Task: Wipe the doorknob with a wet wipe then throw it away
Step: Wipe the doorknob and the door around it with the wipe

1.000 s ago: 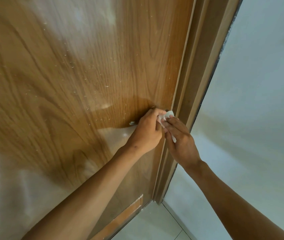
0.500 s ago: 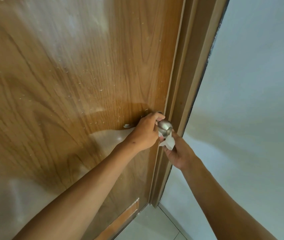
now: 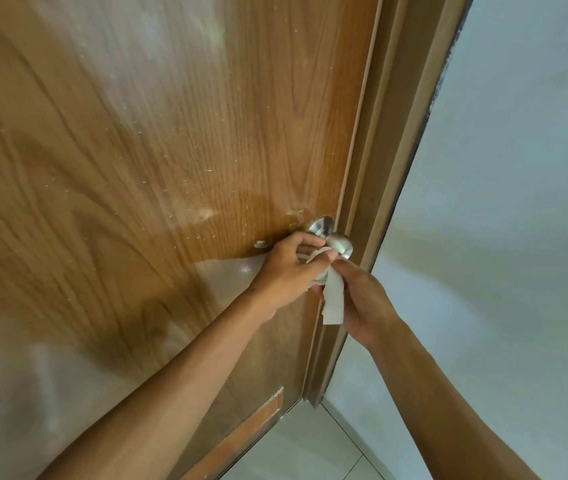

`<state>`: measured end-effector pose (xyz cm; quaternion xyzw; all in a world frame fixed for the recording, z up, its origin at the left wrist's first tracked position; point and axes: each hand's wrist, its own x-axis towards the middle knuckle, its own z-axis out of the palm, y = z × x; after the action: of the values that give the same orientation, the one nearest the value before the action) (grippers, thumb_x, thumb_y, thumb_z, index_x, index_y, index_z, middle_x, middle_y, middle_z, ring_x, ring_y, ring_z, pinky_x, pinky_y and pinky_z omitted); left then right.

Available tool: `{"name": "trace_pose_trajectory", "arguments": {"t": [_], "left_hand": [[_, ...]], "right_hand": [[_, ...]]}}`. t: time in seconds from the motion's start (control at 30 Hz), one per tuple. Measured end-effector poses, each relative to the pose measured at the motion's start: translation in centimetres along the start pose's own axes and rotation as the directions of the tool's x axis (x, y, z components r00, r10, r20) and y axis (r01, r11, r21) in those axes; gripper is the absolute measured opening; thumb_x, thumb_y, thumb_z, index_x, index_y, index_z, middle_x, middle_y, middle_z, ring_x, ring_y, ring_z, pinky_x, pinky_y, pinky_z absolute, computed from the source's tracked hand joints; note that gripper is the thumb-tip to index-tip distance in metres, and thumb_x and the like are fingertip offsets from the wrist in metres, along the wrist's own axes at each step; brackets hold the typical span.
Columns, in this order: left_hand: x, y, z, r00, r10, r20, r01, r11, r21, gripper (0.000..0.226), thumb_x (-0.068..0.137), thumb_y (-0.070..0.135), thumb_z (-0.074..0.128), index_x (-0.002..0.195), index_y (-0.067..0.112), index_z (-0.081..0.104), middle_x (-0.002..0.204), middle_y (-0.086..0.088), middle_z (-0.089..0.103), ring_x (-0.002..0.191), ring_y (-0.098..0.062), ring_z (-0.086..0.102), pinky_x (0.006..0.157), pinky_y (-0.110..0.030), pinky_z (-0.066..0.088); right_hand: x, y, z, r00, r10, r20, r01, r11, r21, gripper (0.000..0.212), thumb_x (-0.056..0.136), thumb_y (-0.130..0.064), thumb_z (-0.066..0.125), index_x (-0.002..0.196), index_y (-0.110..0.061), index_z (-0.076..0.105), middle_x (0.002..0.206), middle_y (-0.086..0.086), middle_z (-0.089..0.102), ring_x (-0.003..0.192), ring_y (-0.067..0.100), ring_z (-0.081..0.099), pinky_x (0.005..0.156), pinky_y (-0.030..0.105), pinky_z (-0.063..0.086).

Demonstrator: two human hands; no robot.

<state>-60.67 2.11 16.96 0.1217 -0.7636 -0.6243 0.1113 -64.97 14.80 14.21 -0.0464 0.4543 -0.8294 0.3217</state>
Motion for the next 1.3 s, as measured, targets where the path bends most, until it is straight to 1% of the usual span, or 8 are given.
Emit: {"name": "trace_pose_trajectory", "arguments": {"t": [0.3,0.47,0.57,0.67,0.87,0.97,1.1,1.3], "left_hand": [[0.4,1.2,0.1,0.998,0.061,-0.018,-0.06,0.997,0.059,0.01,0.091,0.02,0.064,0.098,0.023,0.07,0.099,0.003,0.068,0.094,-0.01,0.064,0.071,-0.018,0.048],[-0.2,1.4,0.9,0.997,-0.07,-0.033,0.068,0.996,-0.065,0.033,0.088,0.032,0.067,0.119,0.023,0.059,0.114,0.002,0.065,0.102,-0.009,0.062,0.07,-0.016,0.048],[-0.5,1.2,1.0,0.98,-0.164,0.113,0.183,0.965,-0.189,0.041,0.087,0.029,0.069,0.123,0.013,0.059,0.116,-0.007,0.068,0.108,-0.019,0.065,0.086,-0.03,0.055],[-0.6,1.3,0.7,0.984,-0.124,0.125,0.152,0.957,-0.248,0.031,0.09,0.019,0.065,0.12,0.01,0.065,0.115,-0.009,0.07,0.11,-0.021,0.065,0.1,-0.039,0.05],[-0.7,1.7,0.3,0.994,-0.096,0.055,0.11,0.904,-0.414,0.024,0.094,0.014,0.059,0.117,0.014,0.065,0.116,-0.005,0.07,0.106,-0.017,0.067,0.086,-0.03,0.057],[-0.9,1.9,0.2,0.998,-0.054,-0.03,0.041,0.943,-0.33,0.023,0.094,0.017,0.059,0.117,0.014,0.064,0.111,-0.005,0.069,0.094,-0.015,0.068,0.069,-0.022,0.056],[-0.9,2.6,-0.1,0.997,0.078,-0.004,-0.078,0.989,-0.126,0.022,0.092,0.019,0.062,0.114,0.015,0.065,0.091,0.001,0.064,0.071,-0.006,0.057,0.06,-0.017,0.047],[-1.1,1.9,0.0,0.991,0.108,-0.075,-0.106,0.994,0.034,0.03,0.091,0.021,0.064,0.12,0.024,0.057,0.117,0.002,0.063,0.104,-0.011,0.061,0.078,-0.018,0.053]], "right_hand": [[-1.0,-2.2,-0.3,0.994,-0.095,0.055,0.11,0.853,-0.511,0.034,0.082,-0.044,0.066,0.102,-0.018,0.074,0.103,0.01,0.071,0.097,0.023,0.068,0.09,0.045,0.053],[-1.2,-2.6,-0.6,0.983,-0.183,0.031,0.174,0.851,-0.496,0.018,0.093,-0.032,0.059,0.1,-0.024,0.074,0.102,0.005,0.072,0.097,0.026,0.067,0.077,0.033,0.057],[-1.1,-2.9,-0.6,0.975,-0.224,0.006,0.192,0.825,-0.531,0.019,0.096,-0.025,0.055,0.104,-0.023,0.072,0.101,0.003,0.072,0.095,0.023,0.067,0.075,0.031,0.056],[-1.0,-3.1,-0.3,0.969,-0.245,-0.041,0.184,0.819,-0.544,0.022,0.098,-0.018,0.048,0.101,-0.02,0.07,0.097,0.004,0.073,0.09,0.021,0.069,0.075,0.03,0.056],[-1.1,-3.7,-0.6,0.974,-0.21,-0.091,0.137,0.855,-0.5,0.022,0.099,-0.016,0.045,0.097,-0.017,0.066,0.086,0.003,0.071,0.079,0.02,0.068,0.074,0.034,0.055],[-1.3,-3.6,-1.0,0.982,-0.181,-0.048,0.136,0.864,-0.484,0.021,0.1,-0.028,0.045,0.1,-0.021,0.064,0.08,0.002,0.07,0.072,0.018,0.068,0.071,0.034,0.057],[-1.4,-3.5,-0.9,0.981,-0.159,0.111,0.194,0.789,-0.583,0.04,0.084,-0.048,0.063,0.113,-0.022,0.066,0.097,0.003,0.07,0.088,0.021,0.069,0.073,0.03,0.058],[-1.4,-3.8,-0.8,0.968,-0.217,0.124,0.25,0.818,-0.519,0.04,0.082,-0.038,0.066,0.115,-0.017,0.064,0.097,0.001,0.072,0.089,0.021,0.07,0.078,0.033,0.059]]}}
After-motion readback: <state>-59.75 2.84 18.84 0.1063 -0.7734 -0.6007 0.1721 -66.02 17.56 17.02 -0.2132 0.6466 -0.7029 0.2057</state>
